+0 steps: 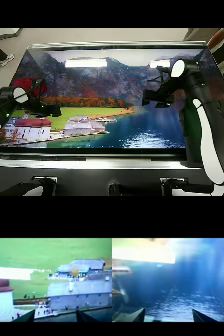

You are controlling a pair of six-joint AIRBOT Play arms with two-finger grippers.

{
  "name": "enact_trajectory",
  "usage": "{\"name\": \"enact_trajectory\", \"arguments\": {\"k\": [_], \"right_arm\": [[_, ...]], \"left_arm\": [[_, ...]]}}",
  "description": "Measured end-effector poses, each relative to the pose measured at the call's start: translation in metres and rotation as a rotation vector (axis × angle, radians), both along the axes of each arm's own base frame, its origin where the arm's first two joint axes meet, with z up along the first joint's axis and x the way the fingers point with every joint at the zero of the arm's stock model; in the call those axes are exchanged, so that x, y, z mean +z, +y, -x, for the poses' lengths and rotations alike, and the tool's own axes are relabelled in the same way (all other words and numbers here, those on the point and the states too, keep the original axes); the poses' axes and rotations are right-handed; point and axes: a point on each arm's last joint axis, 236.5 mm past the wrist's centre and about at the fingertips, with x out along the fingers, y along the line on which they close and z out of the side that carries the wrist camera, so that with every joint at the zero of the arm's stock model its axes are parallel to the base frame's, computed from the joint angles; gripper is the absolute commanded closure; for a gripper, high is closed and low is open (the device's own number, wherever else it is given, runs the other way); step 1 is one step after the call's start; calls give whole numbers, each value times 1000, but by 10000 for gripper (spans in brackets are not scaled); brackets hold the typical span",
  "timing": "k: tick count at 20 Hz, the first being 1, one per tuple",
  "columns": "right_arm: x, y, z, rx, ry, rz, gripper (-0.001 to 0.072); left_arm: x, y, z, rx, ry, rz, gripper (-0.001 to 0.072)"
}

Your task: Fold the shirts.

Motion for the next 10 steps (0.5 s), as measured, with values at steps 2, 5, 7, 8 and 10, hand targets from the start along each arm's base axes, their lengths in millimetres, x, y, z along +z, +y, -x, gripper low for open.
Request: {"name": "enact_trajectory", "arguments": {"k": [2,5,7,8,10], "right_arm": [[-6,-4,8,13,41,40,40],[-11,-11,15,17,79,82,40],[-12,-12,18,21,93,92,40],[-12,-13,20,22,99,96,40],[-13,-14,20,21,103,104,40]], "left_arm": [[-5,0,2,6,7,1,120],[-8,0,3,11,10,1,120],[-9,0,3,14,11,1,120],[-9,0,3,14,12,1,121],[-9,0,4,14,12,1,120]]}}
